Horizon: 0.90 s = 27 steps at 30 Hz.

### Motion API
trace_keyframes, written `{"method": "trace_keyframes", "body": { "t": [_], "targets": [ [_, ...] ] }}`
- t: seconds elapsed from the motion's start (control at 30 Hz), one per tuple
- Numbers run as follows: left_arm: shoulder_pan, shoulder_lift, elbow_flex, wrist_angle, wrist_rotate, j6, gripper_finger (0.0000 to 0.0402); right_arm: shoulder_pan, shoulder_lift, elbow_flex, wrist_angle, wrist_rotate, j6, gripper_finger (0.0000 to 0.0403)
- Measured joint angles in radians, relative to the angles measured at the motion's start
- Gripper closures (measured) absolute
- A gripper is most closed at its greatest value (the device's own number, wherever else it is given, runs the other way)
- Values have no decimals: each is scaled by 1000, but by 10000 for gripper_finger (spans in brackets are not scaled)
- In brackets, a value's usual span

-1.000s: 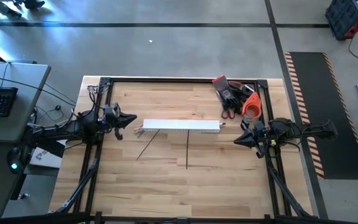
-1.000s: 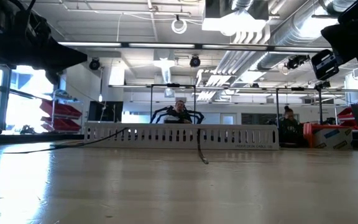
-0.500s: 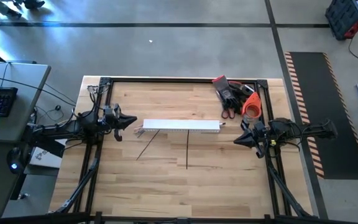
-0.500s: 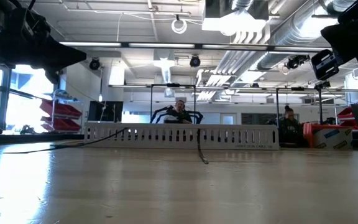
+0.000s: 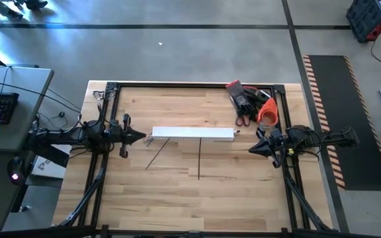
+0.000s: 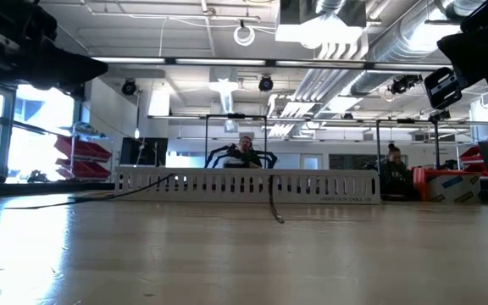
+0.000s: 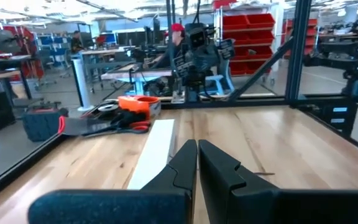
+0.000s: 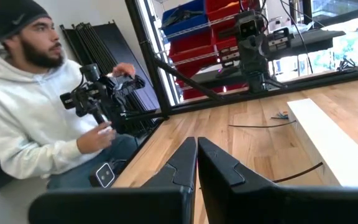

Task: Ziptie cables
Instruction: Return to Home Position

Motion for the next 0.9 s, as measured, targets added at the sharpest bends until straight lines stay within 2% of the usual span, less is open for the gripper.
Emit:
{"method": "trace_keyframes", "body": {
  "t": [0.9],
  "targets": [
    [-15,0,0,0,-3,-5,402,0,0,0,0,0,0,403]
  ]
}}
